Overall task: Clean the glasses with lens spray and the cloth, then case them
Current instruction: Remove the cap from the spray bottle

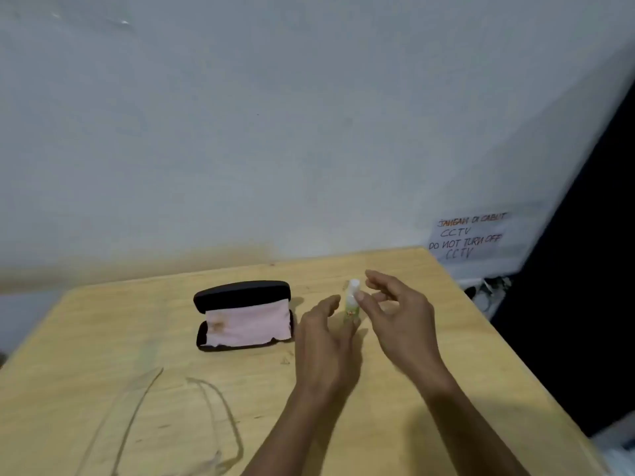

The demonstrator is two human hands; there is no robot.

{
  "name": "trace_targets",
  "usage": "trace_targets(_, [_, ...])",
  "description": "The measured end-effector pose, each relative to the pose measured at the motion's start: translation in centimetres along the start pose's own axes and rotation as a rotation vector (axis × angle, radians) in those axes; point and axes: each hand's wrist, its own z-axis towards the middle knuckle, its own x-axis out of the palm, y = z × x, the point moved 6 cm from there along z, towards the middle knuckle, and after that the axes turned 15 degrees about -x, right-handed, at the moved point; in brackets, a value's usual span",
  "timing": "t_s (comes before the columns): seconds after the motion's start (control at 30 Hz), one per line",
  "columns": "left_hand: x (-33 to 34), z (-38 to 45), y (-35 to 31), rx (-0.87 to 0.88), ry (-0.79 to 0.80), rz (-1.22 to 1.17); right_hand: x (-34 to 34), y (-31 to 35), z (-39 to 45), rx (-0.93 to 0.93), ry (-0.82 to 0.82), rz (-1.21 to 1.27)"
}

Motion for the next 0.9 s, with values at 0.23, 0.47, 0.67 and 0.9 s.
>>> trace_targets(0.23, [0.8, 1.1, 0.1, 0.01, -0.031, -0.134, 1.5, -1.2, 0.7, -0.027, 0.029, 0.075])
trace_targets(0.47, [-0.5, -0.3, 0.1, 0.075, -0.031, -0.132, 0.7, 0.8, -1.2, -0.082, -0.052, 0.173])
trace_targets(0.67, [-2.0, -3.8, 0.2, 0.183, -0.048, -0.129, 0.0, 2.6, -4.3, -0.159, -0.114, 0.16])
trace_targets(0.9, [-2.1, -5.3, 2.0, 0.139, -0.06, -0.105, 0.2, 3.3, -5.9, -0.238, -0.06, 0.031])
